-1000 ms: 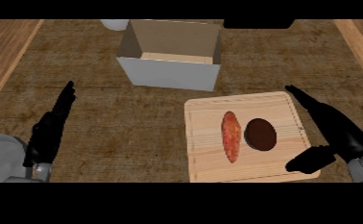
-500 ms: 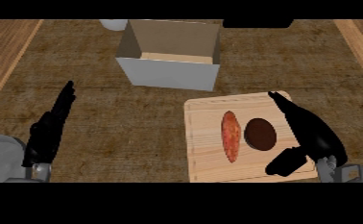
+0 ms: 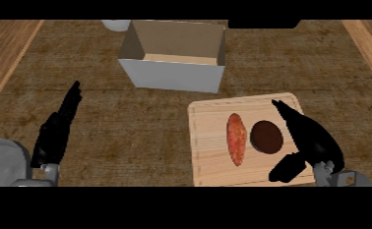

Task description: Pick the cupcake from the cutting board and place it in the cardboard box

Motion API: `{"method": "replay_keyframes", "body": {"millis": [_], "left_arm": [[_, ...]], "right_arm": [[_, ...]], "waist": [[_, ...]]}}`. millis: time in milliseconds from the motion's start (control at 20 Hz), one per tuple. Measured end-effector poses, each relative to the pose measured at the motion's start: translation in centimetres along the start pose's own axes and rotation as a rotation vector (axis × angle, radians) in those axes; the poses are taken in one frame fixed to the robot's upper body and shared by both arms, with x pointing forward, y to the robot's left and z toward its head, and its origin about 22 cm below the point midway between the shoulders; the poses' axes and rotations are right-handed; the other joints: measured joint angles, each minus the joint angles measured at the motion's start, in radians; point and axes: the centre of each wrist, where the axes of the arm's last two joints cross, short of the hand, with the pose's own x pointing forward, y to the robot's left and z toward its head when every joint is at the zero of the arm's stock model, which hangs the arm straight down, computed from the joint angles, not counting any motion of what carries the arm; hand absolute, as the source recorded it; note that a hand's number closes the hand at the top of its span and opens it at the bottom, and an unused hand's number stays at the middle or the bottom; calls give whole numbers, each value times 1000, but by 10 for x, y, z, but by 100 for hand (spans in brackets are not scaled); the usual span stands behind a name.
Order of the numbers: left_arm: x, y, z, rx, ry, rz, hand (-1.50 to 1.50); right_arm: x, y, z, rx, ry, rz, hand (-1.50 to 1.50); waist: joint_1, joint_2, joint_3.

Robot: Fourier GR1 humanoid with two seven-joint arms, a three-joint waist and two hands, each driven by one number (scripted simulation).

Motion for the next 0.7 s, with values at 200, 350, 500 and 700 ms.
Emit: {"method": "replay_keyframes", "body": {"millis": [200,350,500,700], "left_arm": [[-5,1,8,-4,0,-3,0],[-3,2,5,4,4,-4,0],[-3,0,5,-1,4,1,0],[-2,2,3,-6,9,2,0]], "right_arm": [[-3,4,-9,-5,2,1,-150],[-6,11,-6,0,2,2,-150],[-3,20,-10,-5,1,-2,-150],[-4,22,-16,-9,-1,-13,-150]], "waist": [[1,0,0],[0,0,0],[0,0,0],[0,0,0]]}}
